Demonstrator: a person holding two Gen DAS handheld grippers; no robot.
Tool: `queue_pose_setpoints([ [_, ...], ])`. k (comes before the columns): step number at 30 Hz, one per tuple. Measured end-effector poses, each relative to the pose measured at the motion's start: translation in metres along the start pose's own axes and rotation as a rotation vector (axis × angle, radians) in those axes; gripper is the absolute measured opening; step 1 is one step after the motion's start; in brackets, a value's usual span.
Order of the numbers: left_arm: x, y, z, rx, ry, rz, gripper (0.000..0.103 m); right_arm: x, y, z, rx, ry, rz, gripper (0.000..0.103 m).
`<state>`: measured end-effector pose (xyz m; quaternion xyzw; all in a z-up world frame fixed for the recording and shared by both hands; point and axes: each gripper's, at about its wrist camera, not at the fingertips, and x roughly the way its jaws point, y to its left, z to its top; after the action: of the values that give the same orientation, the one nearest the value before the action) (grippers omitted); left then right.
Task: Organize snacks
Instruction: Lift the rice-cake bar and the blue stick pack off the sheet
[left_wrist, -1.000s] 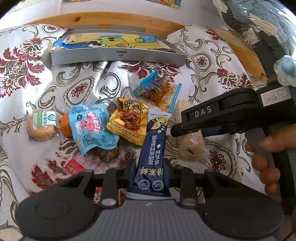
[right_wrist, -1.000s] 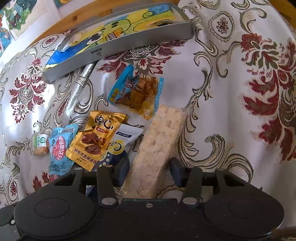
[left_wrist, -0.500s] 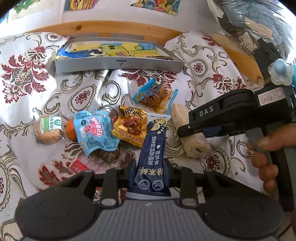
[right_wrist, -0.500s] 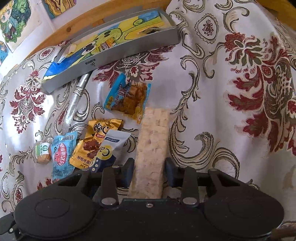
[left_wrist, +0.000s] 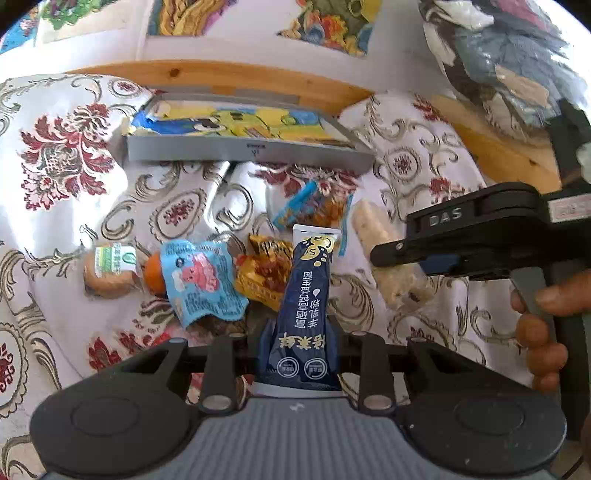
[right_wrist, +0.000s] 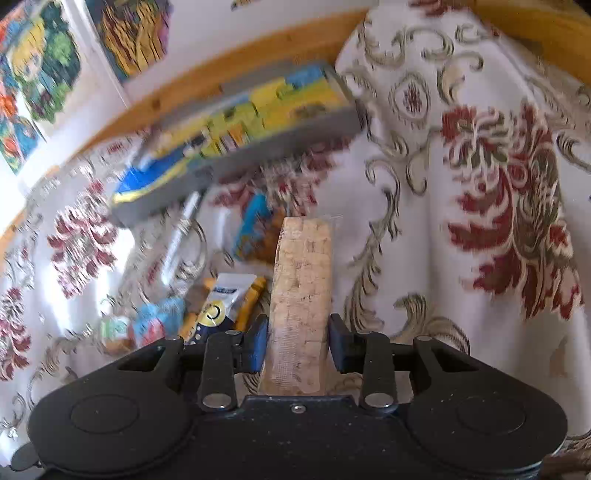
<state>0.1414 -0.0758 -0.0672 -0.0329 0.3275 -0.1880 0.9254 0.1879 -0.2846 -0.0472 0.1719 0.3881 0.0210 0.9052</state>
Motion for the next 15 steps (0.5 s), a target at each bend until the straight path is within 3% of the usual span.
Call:
queue_pose_setpoints([
  [6, -0.005, 0.002, 0.003, -0.025, -0.049, 0.008, 0.032, -0.021, 0.016, 0.002, -0.091, -0.128, 0.041, 0.034],
  [15, -0.012, 0.005, 0.006, -0.057, -0.092, 0.027, 0.032, -0.022, 0.013, 0.006, -0.07, -0.139, 0.069, 0.034],
])
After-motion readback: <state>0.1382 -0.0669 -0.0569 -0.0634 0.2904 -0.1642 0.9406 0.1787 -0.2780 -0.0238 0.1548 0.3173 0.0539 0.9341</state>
